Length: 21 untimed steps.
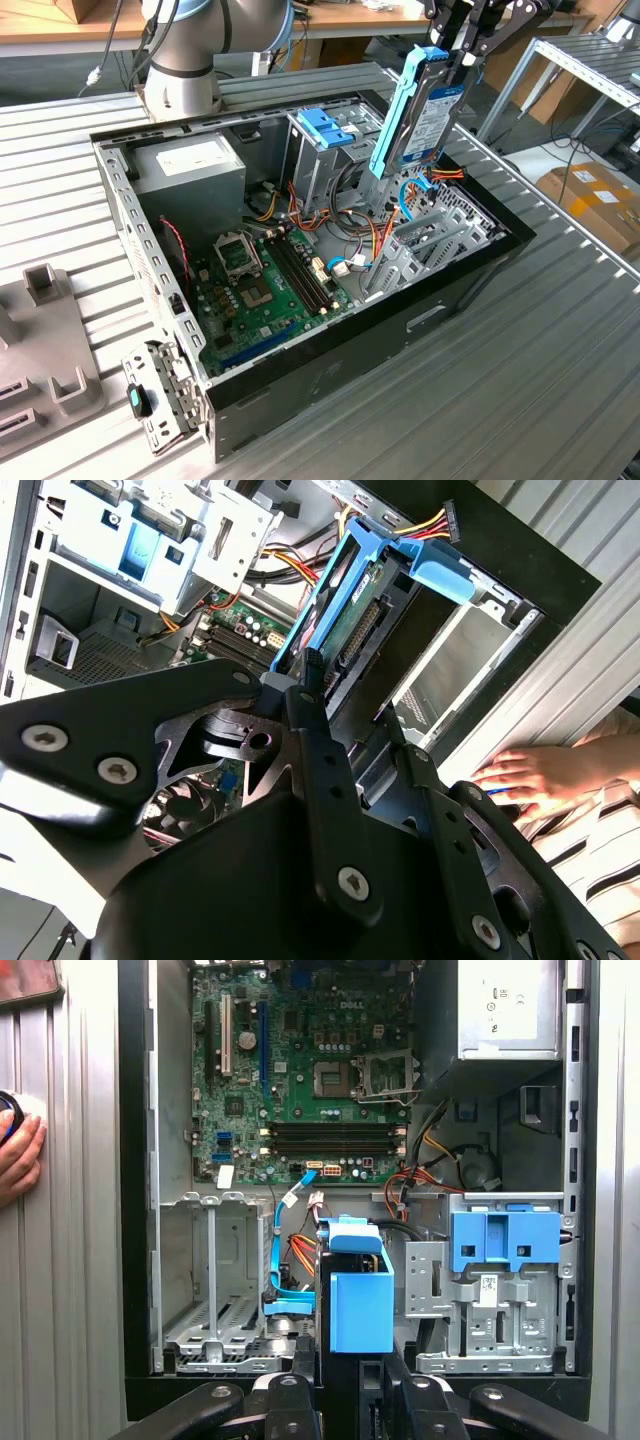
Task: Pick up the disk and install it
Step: 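Pick up the disk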
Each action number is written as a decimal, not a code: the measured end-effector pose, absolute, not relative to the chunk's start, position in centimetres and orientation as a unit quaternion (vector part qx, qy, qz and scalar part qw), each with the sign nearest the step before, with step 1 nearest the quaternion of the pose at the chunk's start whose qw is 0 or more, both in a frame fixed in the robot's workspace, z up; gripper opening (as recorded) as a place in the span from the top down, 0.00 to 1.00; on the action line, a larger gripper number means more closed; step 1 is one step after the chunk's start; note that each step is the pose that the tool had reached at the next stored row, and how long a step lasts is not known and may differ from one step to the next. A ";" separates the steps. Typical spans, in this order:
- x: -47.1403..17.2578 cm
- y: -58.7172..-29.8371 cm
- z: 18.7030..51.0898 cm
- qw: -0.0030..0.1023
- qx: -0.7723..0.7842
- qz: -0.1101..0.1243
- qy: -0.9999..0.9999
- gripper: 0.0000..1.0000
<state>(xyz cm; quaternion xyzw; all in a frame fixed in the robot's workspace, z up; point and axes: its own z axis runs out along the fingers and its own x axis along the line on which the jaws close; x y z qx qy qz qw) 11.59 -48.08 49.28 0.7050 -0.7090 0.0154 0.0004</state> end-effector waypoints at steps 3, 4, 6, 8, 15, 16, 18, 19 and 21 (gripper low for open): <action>11.6 -48.1 49.3 0.000 0.705 0.015 -0.709 0.65; 11.6 -48.1 49.3 0.000 0.705 0.015 -0.709 0.65; 11.6 -48.1 49.3 0.000 0.705 0.015 -0.709 0.65; 11.6 -48.2 49.3 0.000 0.705 0.015 -0.709 0.65; 11.6 -49.7 49.3 0.000 0.705 0.015 -0.709 0.65; 11.6 -49.9 49.3 0.000 0.705 0.015 -0.709 0.65; 11.6 -50.6 49.3 0.000 0.705 0.015 -0.709 0.65; 11.6 -50.8 49.3 0.000 0.705 0.015 -0.709 0.65; 11.6 -51.5 49.3 0.000 0.705 0.015 -0.709 0.65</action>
